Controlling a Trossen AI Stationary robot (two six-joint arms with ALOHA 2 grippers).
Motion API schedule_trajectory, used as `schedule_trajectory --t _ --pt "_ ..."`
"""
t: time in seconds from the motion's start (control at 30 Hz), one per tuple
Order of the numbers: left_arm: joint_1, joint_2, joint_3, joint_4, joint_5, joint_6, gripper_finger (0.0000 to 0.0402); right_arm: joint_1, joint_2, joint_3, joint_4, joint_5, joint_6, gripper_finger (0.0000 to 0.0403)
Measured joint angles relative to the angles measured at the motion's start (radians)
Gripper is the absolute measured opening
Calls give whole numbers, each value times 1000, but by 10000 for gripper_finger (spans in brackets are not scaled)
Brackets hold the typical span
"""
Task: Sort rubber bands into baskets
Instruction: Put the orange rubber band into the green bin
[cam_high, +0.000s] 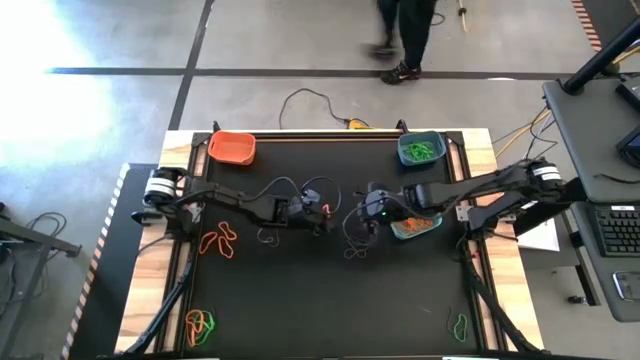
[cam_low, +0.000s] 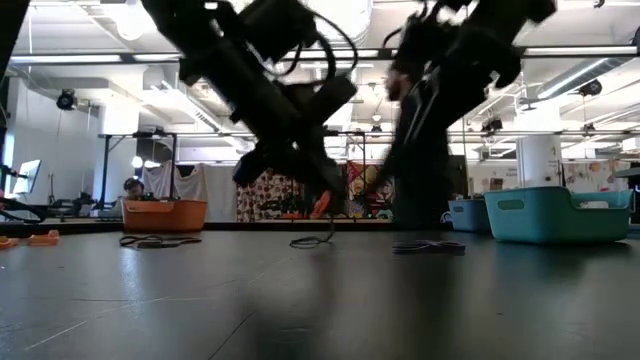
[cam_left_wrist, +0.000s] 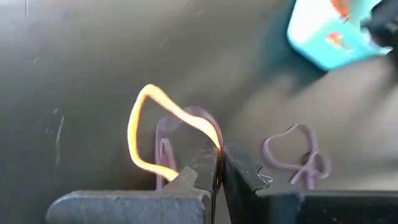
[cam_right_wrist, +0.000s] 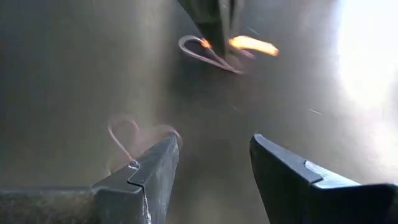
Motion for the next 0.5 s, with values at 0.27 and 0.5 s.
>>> schedule_trajectory --t 0.27,0.5 --pt "40 -5 -100 -29 63 -19 16 0 206 48 186 -38 86 194" --pt "42 -15 -108 -43 195 94 99 -7 362 166 182 -39 84 194"
